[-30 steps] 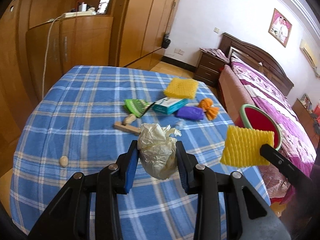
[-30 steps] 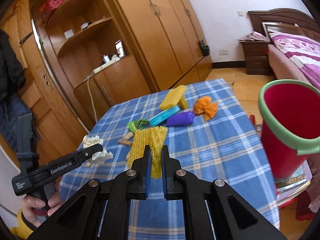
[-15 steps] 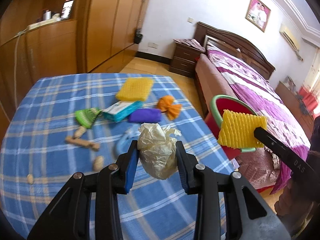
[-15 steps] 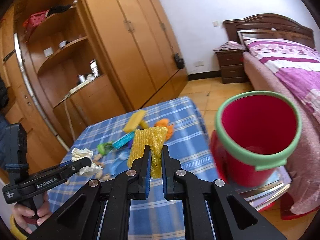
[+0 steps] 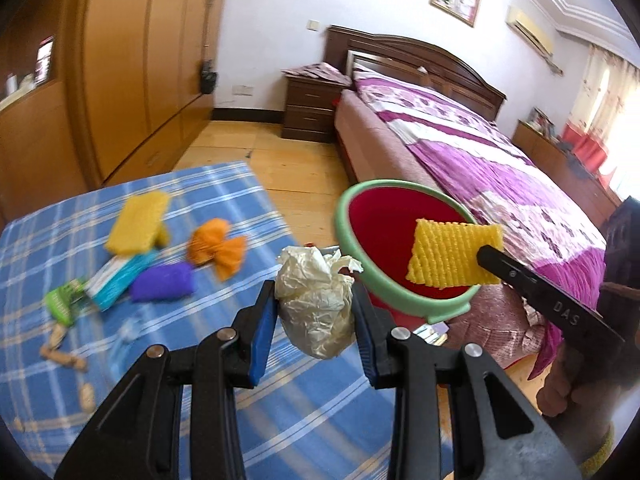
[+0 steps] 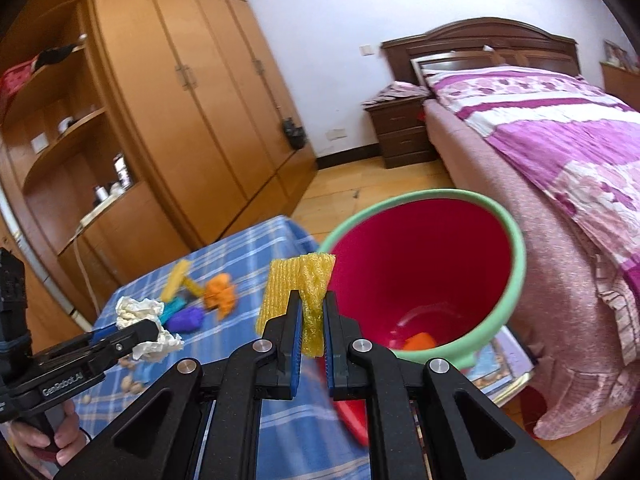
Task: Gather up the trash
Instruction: 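Lift the white bag and yellow net and carry both over the red bucket, then open the left tool dropping the white bag while the right tool drops the yellow net into the bucket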
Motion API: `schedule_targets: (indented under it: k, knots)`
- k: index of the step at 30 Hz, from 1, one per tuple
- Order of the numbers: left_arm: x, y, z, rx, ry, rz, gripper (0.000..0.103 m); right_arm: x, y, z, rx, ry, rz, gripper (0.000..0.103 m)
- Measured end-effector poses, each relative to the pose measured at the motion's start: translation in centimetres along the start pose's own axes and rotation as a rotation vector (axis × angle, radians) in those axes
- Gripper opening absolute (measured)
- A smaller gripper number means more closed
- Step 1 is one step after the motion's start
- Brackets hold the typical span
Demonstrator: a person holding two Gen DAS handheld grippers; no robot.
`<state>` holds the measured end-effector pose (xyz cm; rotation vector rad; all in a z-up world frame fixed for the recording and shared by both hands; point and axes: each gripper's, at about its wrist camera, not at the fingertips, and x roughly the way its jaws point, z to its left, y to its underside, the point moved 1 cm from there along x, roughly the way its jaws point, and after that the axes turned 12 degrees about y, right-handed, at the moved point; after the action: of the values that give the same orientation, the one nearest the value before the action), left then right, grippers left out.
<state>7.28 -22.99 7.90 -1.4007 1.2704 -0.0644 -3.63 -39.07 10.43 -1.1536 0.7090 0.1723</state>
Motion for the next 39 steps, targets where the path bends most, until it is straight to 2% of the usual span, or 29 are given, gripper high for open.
schedule_targets:
  k: [9,17,19,22,24,25,26,39]
  knots:
    - [6.6,-2.0,-4.4,0.069,0.069,0.046,0.037,2.6,-1.1,-5.2,0.038,0.091,0.032,0.009]
    - [11.2,-2.7,-6.3,0.108,0.106,0.088,0.038,4.2,-1.3,-8.0,0.071,0.124,0.059,0.012]
    - [11.7,-2.8,-6.6,0.127,0.101,0.087,0.043,4.5,-1.4,-8.5,0.076,0.126,0.064,0.012]
    - [12.1,-2.8,-6.7,0.136,0.1,0.083,0.052,4.9,-1.6,-8.7,0.074,0.132,0.069,0.014]
    - [12.2,-2.9,-6.6,0.135,0.102,0.079,0.055,5.1,-1.7,-8.8,0.073,0.133,0.068,0.019]
    - [12.3,-2.9,-6.6,0.132,0.103,0.077,0.056,5.1,-1.7,-8.8,0.074,0.134,0.067,0.027]
    - [12.3,-3.0,-6.5,0.13,0.103,0.075,0.056,5.2,-1.8,-8.9,0.079,0.138,0.063,0.031]
    - [10.3,-2.8,-5.3,0.076,0.104,0.058,0.057,4.1,-2.0,-8.1,0.096,0.11,0.047,0.031]
